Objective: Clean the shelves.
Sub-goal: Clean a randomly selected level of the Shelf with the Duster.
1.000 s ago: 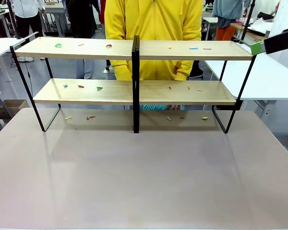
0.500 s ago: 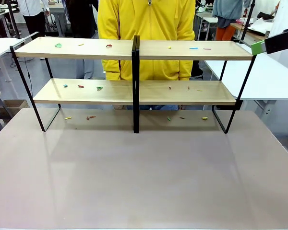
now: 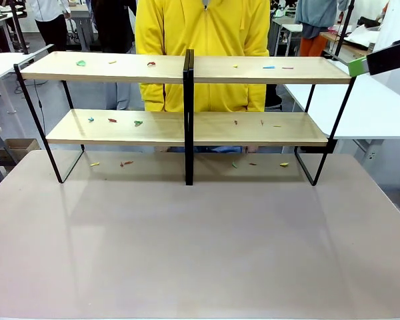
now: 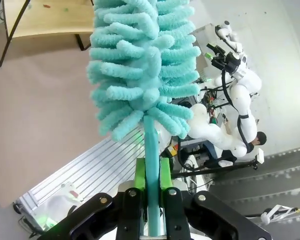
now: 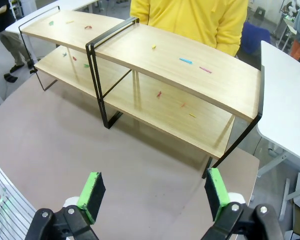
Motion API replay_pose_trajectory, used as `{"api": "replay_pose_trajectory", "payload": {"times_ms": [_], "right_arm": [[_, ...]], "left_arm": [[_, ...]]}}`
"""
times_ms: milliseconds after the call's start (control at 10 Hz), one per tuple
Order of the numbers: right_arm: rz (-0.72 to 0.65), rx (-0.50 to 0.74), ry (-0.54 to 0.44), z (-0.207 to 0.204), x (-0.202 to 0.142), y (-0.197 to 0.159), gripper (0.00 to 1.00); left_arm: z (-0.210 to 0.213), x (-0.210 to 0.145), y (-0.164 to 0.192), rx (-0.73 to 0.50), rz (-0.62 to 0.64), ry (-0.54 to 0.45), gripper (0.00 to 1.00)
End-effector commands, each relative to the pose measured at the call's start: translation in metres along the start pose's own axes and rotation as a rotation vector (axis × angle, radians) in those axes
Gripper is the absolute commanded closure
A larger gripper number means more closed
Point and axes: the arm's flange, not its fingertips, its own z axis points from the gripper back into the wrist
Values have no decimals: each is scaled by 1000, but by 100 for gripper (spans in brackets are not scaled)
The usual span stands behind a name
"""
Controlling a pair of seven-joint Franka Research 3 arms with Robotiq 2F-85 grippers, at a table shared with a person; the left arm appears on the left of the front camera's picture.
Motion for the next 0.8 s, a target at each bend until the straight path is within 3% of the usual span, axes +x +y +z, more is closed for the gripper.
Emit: {"api": "replay_pose_trajectory", "payload": {"times_ms": [0,100,200,400,600,700], "right_arm": [[1,5,1,0,0,-1,0],[1,5,1,0,0,-1,0],[1,5,1,0,0,-1,0],[1,5,1,0,0,-1,0],[1,5,1,0,0,-1,0],[1,5,1,0,0,-1,0]], "left_arm": [[5,-4,-5,-11,-6,-2,100],[0,0,0,0,0,0,88],[-31,-3,-8,2,-94,210,88],[-107,-17,-14,-83,-134,586,88],[-215,-28,8,67,22,748,88],[-271,-38,27,192,133,696,88]]}}
